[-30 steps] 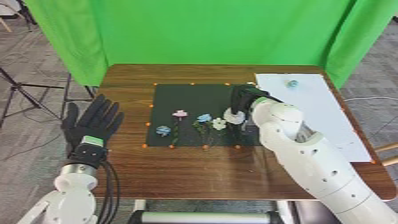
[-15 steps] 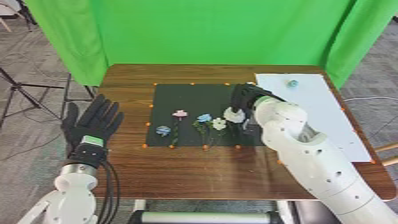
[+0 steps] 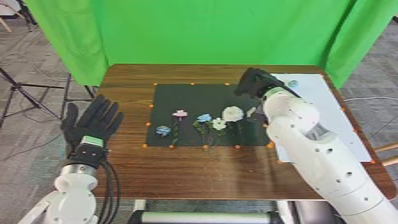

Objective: Arrange flowers

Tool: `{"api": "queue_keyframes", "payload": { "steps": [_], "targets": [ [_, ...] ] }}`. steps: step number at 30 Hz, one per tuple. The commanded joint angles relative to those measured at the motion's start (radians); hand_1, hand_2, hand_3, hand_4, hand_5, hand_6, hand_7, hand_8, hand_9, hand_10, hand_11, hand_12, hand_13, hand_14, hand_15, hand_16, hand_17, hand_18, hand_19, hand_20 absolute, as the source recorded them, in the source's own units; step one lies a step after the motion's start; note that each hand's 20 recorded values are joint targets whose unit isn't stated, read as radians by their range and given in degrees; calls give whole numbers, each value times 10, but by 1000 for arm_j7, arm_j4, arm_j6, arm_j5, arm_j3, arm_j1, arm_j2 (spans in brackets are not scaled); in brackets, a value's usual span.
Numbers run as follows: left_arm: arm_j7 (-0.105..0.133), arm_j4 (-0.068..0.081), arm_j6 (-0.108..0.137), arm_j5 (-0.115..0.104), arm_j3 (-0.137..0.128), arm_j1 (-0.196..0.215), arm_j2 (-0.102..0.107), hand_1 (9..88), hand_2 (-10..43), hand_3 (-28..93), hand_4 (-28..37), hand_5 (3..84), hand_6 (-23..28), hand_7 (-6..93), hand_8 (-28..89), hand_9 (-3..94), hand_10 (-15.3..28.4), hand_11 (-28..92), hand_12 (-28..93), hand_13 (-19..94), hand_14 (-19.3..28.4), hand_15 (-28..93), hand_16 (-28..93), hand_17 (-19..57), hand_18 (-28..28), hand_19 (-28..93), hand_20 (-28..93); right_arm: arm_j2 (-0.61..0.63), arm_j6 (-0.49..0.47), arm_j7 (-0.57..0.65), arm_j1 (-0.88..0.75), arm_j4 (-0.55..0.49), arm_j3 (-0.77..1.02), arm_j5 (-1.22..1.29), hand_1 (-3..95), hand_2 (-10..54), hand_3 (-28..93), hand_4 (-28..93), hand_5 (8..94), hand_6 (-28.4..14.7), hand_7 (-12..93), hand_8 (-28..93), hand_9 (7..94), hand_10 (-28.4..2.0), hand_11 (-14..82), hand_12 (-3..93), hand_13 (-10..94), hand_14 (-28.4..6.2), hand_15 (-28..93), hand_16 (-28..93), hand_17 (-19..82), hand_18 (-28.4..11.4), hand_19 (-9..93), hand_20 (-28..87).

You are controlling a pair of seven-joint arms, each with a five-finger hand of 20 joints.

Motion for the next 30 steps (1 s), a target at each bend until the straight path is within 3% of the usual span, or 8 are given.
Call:
{"api": "queue_keyframes", "payload": {
  "steps": [1,3,9,10,14,20,23,30],
  "targets": [
    [2,0,-34,6,-1,11,-3,250,163,716,-283,425,80,181,-103,358,140,267,106,256,145,443,-94,-46,135,375,107,66,-17,115,79,134,88,-2,337,-5,797,-246,506,-64,148,-113,426,-168,105,116,436,-175,482,129,302,-227,838,293],
    [5,-1,-30,7,0,11,-1,250,163,715,-283,423,80,180,-103,356,140,265,105,255,145,442,-94,-47,136,375,107,80,-5,106,108,189,85,-45,329,-3,801,-248,470,-74,148,-115,356,-166,110,95,359,-187,473,95,277,-228,827,273],
    [12,-1,-37,8,6,6,6,250,162,715,-283,420,78,179,-102,355,141,263,106,256,145,440,-94,-47,136,375,107,116,-51,75,180,343,64,-10,318,-16,813,-247,415,-71,139,-113,325,-158,110,82,275,-186,411,55,230,-220,766,235],
    [20,-3,-38,6,8,6,10,249,162,715,-283,420,78,178,-103,355,141,263,106,255,145,440,-93,-47,136,375,107,118,-66,61,193,364,59,-4,317,-22,816,-247,408,-71,139,-113,321,-157,110,81,272,-185,408,53,227,-219,764,233],
    [16,1,-40,6,11,-1,6,249,162,714,-283,419,78,179,-102,355,141,262,106,255,145,440,-93,-47,136,374,106,115,-40,33,224,434,24,-4,319,-35,824,-254,348,-65,142,-115,281,-147,116,77,265,-181,413,54,223,-218,769,233],
    [15,6,-47,9,24,-18,13,249,161,714,-283,420,78,178,-102,354,141,262,107,256,145,439,-92,-47,136,373,107,92,-109,-39,289,546,-23,0,342,-11,835,-268,324,-56,150,-122,257,-128,128,61,263,-168,403,50,217,-214,762,231],
    [5,7,-45,11,24,-18,12,249,161,715,-283,419,78,179,-102,354,142,262,107,255,145,440,-92,-47,136,373,107,86,-116,-71,295,576,-35,-17,352,-2,847,-274,310,-54,154,-127,242,-113,139,52,261,-160,399,50,215,-212,759,231],
    [20,0,-44,7,25,-5,16,249,160,716,-283,421,79,178,-102,355,142,263,107,256,146,439,-91,-48,137,373,108,74,-118,-115,287,602,-53,-67,397,3,863,-280,318,-46,183,-146,272,-105,166,37,285,-146,409,53,224,-209,764,238]
  ]
}}
